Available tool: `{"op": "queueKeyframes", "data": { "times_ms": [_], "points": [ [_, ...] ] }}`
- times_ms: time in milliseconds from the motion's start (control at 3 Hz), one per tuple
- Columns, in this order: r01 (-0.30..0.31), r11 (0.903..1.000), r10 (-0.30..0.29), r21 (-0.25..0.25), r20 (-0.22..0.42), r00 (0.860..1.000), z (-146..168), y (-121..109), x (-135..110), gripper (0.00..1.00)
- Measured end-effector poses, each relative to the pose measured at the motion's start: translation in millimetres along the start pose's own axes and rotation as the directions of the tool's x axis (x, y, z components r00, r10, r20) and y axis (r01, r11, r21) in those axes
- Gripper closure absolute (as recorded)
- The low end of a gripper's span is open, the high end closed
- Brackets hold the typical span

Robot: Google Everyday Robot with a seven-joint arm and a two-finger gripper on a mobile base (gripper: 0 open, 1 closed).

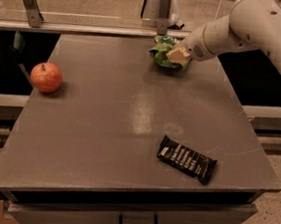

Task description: Pick green rice chip bag

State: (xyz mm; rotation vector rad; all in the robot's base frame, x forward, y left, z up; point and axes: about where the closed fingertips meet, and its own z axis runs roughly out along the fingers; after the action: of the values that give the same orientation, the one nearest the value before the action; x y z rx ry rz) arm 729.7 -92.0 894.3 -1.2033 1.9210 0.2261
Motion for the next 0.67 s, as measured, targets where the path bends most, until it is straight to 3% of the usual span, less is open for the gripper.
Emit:
{"op": "queueKeyframes", "data": {
  "times_ms": [333, 667],
  "points": [
    [0.044, 0.9988, -0.042, -0.020, 0.065, 0.997, -16, 11, -28, 1.00],
    [0.098, 0.9923, -0.084, -0.076, 0.169, 0.982, -40, 22, -56, 1.00]
  ]
}}
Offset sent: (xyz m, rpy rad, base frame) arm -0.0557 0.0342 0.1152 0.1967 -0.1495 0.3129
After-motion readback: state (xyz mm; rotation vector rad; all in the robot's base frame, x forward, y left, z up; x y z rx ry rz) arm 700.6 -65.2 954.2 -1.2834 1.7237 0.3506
